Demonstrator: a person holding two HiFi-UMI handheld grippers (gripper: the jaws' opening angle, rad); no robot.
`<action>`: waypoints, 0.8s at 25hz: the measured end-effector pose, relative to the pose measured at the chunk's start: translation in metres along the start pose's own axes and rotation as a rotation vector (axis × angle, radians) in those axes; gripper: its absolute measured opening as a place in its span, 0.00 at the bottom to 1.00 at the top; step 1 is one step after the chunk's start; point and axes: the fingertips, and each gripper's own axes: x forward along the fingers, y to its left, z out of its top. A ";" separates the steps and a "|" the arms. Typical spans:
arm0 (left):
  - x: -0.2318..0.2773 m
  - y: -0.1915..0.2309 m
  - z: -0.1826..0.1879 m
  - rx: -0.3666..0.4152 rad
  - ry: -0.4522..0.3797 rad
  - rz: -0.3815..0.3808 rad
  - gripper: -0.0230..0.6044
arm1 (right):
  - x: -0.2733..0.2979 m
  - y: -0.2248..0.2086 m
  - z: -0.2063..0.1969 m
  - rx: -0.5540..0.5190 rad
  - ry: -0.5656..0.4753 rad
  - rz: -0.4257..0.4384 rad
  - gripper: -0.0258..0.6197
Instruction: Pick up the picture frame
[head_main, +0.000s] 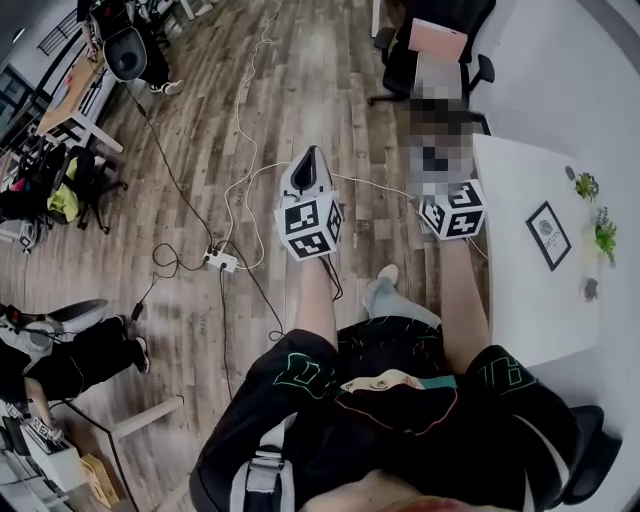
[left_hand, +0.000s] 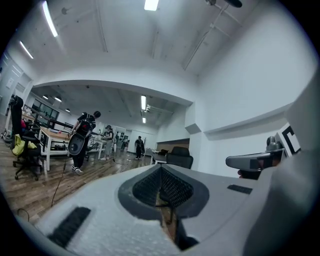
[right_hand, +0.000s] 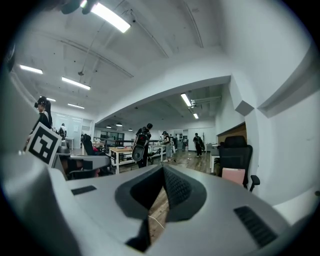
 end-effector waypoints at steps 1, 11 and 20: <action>0.011 -0.001 -0.003 -0.001 0.006 0.000 0.05 | 0.007 -0.008 -0.003 0.001 0.003 0.000 0.05; 0.130 -0.067 -0.042 0.022 0.104 -0.124 0.05 | 0.039 -0.129 -0.034 0.078 0.049 -0.118 0.05; 0.218 -0.150 -0.062 0.070 0.139 -0.284 0.05 | 0.036 -0.241 -0.051 0.132 0.048 -0.272 0.05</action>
